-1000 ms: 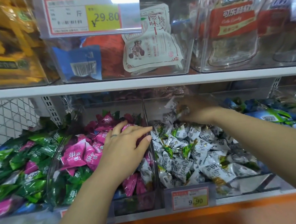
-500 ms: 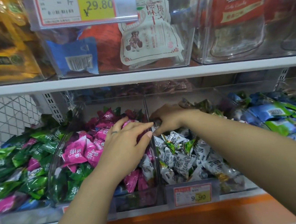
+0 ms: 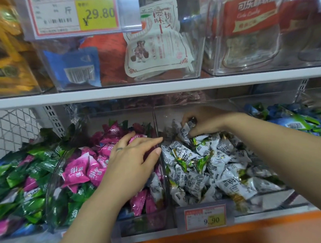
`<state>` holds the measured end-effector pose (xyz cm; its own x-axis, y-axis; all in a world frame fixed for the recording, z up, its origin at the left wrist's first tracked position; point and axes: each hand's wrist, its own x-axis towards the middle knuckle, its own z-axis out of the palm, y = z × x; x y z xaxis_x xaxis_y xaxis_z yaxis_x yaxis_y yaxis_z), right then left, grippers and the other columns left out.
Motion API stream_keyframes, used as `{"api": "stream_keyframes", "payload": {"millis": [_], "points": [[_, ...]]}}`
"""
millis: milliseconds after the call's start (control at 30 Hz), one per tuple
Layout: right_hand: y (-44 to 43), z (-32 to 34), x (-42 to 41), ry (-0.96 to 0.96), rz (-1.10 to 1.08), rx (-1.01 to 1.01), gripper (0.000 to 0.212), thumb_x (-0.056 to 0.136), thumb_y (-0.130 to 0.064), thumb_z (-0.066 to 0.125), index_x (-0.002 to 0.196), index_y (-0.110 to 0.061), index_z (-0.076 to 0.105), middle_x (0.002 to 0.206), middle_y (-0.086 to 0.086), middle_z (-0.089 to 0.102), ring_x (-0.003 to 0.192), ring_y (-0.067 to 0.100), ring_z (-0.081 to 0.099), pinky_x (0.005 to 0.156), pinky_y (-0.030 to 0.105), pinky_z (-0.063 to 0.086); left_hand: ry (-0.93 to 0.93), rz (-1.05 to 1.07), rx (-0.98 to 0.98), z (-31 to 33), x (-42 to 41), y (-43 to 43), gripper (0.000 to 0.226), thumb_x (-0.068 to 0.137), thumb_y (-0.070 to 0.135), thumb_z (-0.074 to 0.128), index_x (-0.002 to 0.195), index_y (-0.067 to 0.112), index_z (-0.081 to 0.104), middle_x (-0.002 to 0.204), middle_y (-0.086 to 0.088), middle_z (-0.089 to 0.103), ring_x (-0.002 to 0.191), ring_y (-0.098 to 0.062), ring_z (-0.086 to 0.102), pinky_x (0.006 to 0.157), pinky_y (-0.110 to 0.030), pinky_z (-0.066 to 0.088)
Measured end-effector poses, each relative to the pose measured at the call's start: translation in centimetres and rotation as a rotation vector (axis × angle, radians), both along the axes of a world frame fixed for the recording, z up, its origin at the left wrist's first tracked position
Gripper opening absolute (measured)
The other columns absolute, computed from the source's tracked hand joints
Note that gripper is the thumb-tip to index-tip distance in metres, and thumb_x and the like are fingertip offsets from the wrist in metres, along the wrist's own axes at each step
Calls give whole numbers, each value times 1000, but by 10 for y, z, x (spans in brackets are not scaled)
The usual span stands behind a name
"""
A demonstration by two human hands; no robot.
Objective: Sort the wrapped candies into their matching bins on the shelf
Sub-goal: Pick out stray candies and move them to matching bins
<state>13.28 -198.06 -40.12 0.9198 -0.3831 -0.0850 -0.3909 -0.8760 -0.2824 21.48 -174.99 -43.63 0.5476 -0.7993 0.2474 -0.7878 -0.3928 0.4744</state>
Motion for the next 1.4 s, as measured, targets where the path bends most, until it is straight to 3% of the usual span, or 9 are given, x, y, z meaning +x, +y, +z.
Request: {"api": "stream_keyframes", "payload": {"millis": [200, 333, 500, 667, 767, 867, 1000, 1167, 1400], "points": [[-4, 4, -16, 6, -55, -1, 35, 82, -28, 69, 116, -28, 58, 112, -10, 49, 98, 10, 49, 80, 22, 39, -3, 1, 6, 1, 0, 0, 36, 96, 48, 37, 131, 53, 42, 136, 27, 43, 139, -8, 12, 115, -34, 9], [2, 7, -20, -28, -36, 15, 38, 83, -30, 70, 119, -30, 58, 109, -13, 48, 87, 1, 49, 64, 12, 35, 2, 4, 4, 1, -1, -1, 36, 96, 47, 37, 131, 52, 43, 137, 26, 44, 139, -8, 12, 115, -34, 10], [15, 20, -46, -186, -34, 70, 42, 83, -39, 68, 123, -34, 56, 122, -14, 54, 109, 6, 53, 86, 17, 39, 1, 30, -18, 3, -1, -4, 33, 95, 44, 42, 126, 48, 51, 133, 24, 48, 138, -12, 19, 117, -41, 12], [24, 22, -103, -441, -175, 105, 22, 87, -32, 63, 107, -39, 62, 105, -1, 70, 80, 14, 66, 70, 16, 48, -107, 84, -106, 12, -16, -14, 28, 94, 38, 47, 119, 40, 61, 125, 17, 52, 129, -13, 33, 115, -53, 9], [21, 13, -141, -562, -295, 143, 18, 87, -18, 65, 100, -31, 66, 98, -8, 68, 83, -1, 61, 65, -3, 38, -116, 25, -204, 15, -30, -24, 24, 93, 32, 52, 113, 34, 65, 117, 14, 57, 121, -15, 44, 110, -55, 22], [16, 0, -174, -625, -437, 204, 18, 89, -12, 62, 98, -27, 66, 97, -3, 66, 70, 1, 63, 61, 10, 47, -108, -86, -251, 15, -51, -31, 24, 92, 32, 51, 110, 29, 68, 108, 18, 53, 116, -17, 50, 107, -55, 29], [13, -21, -200, -659, -535, 299, 22, 90, -6, 59, 107, -17, 67, 109, 4, 65, 102, 17, 61, 81, 26, 45, -114, -225, -213, 12, -86, -44, 28, 92, 35, 48, 113, 29, 66, 113, 18, 53, 114, -13, 50, 109, -47, 31], [10, -34, -211, -611, -491, 344, 27, 90, -5, 59, 115, -12, 66, 110, 2, 66, 102, 13, 60, 85, 23, 42, -28, -355, -125, 16, -113, -75, 25, 96, 29, 51, 119, 29, 62, 121, 17, 52, 110, 0, 47, 90, -6, 30], [2, -33, -217, -610, -424, 411, 29, 89, -10, 63, 117, -16, 64, 107, -4, 62, 98, 11, 61, 71, 8, 44, -71, -449, 58, 34, -111, -136, 39, 92, 37, 57, 131, 33, 52, 134, 10, 49, 119, -5, 44, 92, -19, 32]]}}
